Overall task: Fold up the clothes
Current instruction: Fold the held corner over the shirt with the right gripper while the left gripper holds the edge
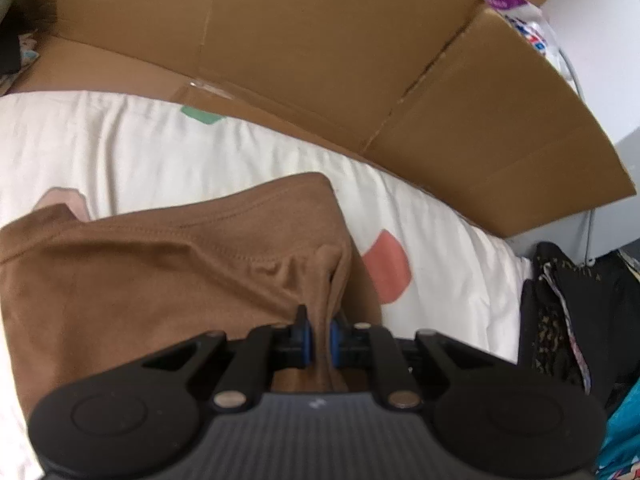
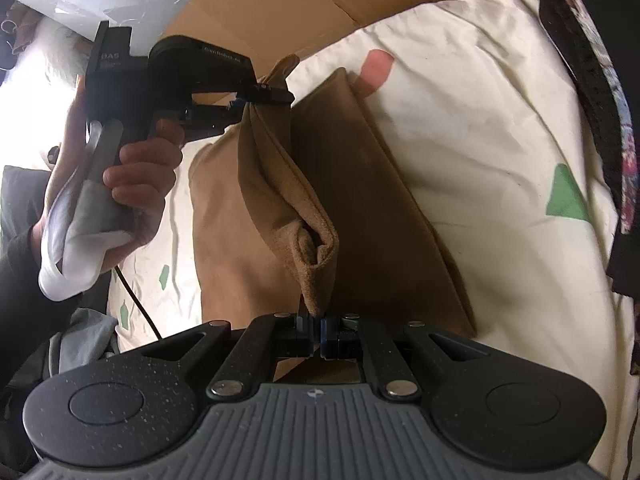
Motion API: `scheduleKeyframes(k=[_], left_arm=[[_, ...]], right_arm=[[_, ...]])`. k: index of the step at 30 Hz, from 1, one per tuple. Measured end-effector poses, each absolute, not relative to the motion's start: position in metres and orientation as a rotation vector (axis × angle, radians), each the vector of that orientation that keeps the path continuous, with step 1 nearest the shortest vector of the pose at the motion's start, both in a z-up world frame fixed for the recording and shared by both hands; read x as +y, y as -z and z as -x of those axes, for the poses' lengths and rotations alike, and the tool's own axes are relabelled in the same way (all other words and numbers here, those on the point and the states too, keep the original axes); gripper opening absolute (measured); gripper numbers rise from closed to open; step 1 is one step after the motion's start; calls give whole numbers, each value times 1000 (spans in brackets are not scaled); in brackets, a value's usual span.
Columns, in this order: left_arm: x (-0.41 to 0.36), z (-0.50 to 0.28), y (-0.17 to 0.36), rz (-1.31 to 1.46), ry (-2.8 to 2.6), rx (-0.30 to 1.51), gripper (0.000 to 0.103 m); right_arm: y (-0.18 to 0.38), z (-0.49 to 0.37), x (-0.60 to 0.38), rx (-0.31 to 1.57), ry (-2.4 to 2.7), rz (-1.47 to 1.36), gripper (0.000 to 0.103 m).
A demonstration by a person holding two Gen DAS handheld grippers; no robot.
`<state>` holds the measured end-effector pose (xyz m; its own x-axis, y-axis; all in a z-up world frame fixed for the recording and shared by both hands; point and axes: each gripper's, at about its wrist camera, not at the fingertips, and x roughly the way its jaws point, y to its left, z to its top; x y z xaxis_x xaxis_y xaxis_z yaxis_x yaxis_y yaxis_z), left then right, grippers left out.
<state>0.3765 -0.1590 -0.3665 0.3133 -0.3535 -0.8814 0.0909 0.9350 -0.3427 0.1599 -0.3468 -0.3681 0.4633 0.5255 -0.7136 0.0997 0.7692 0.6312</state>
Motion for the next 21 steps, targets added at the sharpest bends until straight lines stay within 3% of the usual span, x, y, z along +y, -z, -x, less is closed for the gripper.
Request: scheduleKeyframes(k=[21], left_arm=[[-200, -374, 394, 147, 277, 1257, 10]], right_arm=[[411, -142, -370, 1153, -223, -806, 0]])
